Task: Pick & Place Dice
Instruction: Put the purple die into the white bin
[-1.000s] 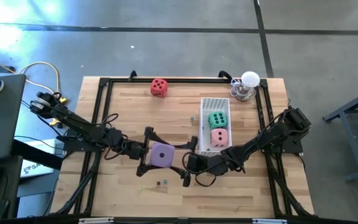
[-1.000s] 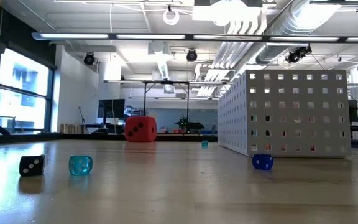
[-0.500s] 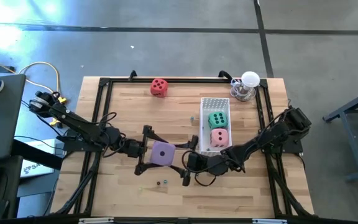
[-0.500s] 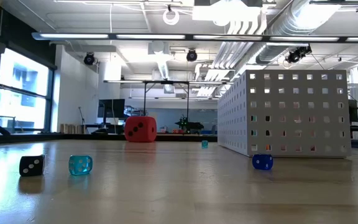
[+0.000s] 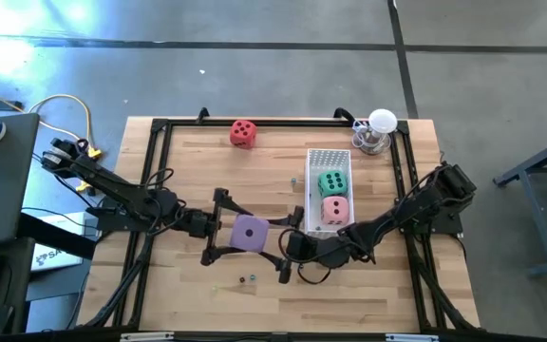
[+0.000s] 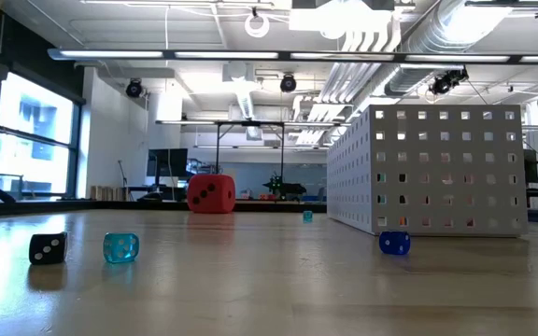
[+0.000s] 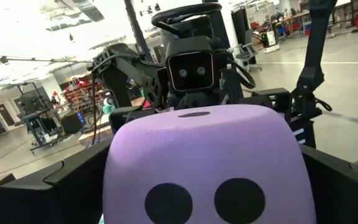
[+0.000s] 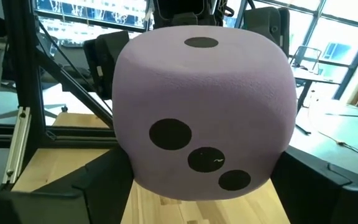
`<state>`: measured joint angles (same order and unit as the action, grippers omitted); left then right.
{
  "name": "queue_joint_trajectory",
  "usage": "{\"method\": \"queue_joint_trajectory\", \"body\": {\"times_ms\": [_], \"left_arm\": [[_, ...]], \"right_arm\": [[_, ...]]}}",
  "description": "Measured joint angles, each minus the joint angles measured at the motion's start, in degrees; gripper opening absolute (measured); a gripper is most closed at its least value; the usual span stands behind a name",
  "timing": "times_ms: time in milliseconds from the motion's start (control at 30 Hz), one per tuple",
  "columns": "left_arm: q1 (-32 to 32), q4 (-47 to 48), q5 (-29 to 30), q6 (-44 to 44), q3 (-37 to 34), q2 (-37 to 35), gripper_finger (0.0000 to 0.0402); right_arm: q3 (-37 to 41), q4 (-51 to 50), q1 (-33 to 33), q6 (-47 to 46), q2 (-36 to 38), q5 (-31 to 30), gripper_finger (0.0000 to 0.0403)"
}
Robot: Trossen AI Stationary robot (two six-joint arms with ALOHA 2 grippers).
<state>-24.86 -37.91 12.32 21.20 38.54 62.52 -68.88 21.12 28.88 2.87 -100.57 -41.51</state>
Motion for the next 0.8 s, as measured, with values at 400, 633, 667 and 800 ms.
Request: {"method": "queue_joint_trajectory", "body": {"times_ms": [400,633,667,800], "left_arm": [[-0.83,-2.49,-0.13,2.52,0.76,-10.16,0.0399],[-1.42,8.02,-0.08,-1.77,0.55,-19.41,0.0399],[-1.4,9.4,0.04,-2.72,0.55,-20.06,0.0399],[-1.24,13.9,0.05,-5.01,0.49,-19.9,0.0399]], "right_arm": [[0.55,-8.41,0.24,-3.71,-0.52,-0.79,0.0305],[0.57,-10.55,1.35,-2.79,-0.35,-10.9,0.0305],[0.48,-10.95,1.87,-2.45,0.3,-13.52,0.0305],[0.2,-15.72,3.9,-3.62,1.81,-25.32,0.0305]]}}
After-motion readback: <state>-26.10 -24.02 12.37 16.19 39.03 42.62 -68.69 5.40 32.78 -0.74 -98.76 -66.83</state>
